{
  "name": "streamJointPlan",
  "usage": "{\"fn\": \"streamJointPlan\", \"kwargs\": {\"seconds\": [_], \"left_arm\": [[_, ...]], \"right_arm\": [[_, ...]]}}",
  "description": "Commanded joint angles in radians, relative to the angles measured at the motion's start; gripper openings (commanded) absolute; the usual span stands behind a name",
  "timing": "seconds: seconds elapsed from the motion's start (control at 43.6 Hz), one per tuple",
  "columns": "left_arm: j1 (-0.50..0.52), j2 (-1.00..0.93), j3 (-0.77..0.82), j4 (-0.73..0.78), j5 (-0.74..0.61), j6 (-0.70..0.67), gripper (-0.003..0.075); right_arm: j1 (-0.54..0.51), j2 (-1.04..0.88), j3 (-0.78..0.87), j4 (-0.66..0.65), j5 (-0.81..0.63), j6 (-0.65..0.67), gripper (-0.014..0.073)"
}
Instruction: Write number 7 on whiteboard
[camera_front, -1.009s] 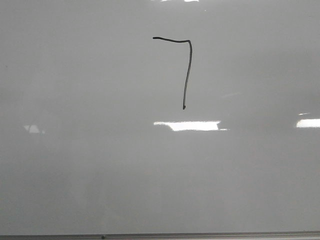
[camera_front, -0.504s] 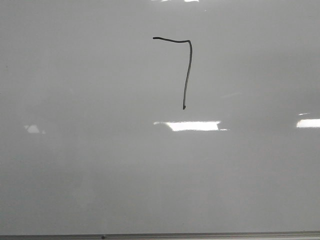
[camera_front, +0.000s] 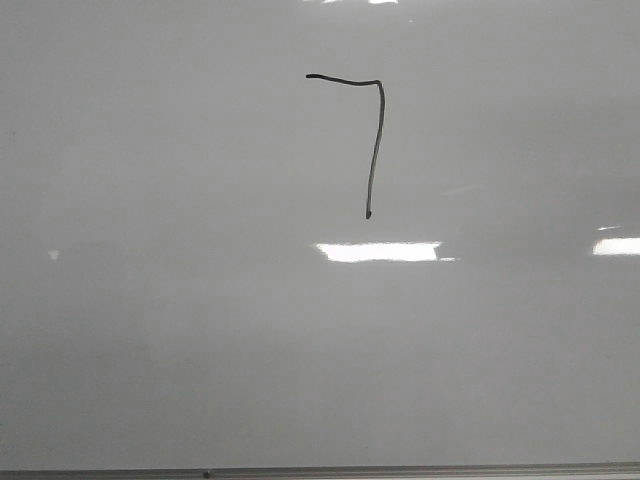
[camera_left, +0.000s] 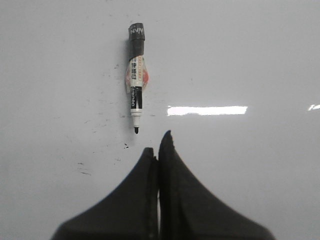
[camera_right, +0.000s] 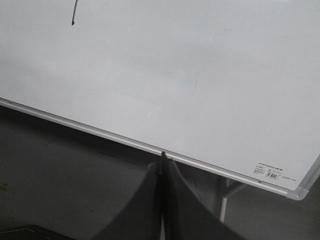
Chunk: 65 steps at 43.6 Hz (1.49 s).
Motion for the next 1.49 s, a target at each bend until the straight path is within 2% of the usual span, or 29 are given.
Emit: {"fn": "streamJointPlan", "kwargs": {"seconds": [0.0,0.092,0.504,1.467], "left_arm": [[0.026,-0.029,0.029,-0.024,-0.129,0.000,-0.0020],[0.031,-0.062,0.036,-0.031,-0.100,0.002,-0.0020],[0.034,-0.060,0.038,-0.095,-0.146,0.126,-0.0020],[0.034,-0.060,0.038,-0.095,-0.169,0.127,-0.0020]], "right_arm": [[-0.006,0.012,-0.019,-0.005,-0.059,0.001,-0.0067],[-0.006,0.012,-0.019,-0.005,-0.059,0.001,-0.0067],[-0.006,0.013,-0.019,-0.006,-0.059,0.001,-0.0067],[-0.006,0.013,-0.019,-0.006,-0.059,0.001,-0.0067]]}}
